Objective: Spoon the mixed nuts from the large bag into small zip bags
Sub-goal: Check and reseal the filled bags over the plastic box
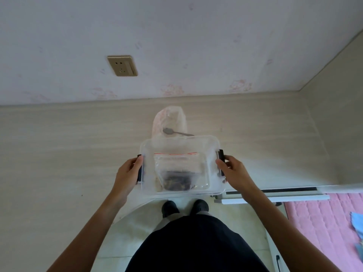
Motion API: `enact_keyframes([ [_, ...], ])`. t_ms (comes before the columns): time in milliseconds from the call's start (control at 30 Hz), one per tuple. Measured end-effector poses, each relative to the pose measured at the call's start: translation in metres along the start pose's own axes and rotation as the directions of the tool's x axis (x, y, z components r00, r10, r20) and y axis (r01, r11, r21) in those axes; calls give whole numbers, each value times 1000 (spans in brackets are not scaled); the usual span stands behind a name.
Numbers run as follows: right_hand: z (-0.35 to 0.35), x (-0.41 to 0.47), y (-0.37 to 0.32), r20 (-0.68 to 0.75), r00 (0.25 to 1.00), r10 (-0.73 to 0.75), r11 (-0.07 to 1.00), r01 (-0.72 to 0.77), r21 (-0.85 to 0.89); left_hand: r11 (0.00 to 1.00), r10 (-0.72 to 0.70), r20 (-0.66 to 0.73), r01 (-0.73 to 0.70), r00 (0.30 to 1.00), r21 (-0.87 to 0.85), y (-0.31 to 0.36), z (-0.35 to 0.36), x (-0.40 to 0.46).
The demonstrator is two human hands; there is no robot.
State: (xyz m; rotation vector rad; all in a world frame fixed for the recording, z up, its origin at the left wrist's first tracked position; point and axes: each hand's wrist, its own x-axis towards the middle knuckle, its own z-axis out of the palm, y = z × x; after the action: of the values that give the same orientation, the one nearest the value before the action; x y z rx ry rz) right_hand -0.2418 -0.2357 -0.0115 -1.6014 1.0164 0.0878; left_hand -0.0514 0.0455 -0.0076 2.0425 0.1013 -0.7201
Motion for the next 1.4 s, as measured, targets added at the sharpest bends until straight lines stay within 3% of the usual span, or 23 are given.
enact_keyframes([
  [100,-1,-1,7,-5,1000,7,993,-6,119,996,-16,-7,15,1000,-85,7,3,6],
  [233,-19,-22,16,-71,997,-5,972,22,235,995,69,50,-65,996,-82,32,12,11],
  [467,-57,-97,35,-401,908,123,905,63,420,973,226,368,-228,902,-39,100,73,6],
  [633,-74,-171,66,-624,743,241,850,148,505,957,231,621,-291,749,-4,138,152,-17],
  [833,-91,-253,118,-771,477,422,782,238,576,923,176,849,-384,498,35,158,256,-81],
  [1100,-131,-326,211,-752,236,616,675,334,658,856,69,960,-511,271,82,145,398,-191],
  [1200,-152,-355,248,-710,168,683,622,376,687,821,13,979,-561,205,107,135,454,-242],
  [1400,-175,-429,311,-620,-38,784,557,482,676,732,-87,995,-674,53,100,103,568,-365],
])
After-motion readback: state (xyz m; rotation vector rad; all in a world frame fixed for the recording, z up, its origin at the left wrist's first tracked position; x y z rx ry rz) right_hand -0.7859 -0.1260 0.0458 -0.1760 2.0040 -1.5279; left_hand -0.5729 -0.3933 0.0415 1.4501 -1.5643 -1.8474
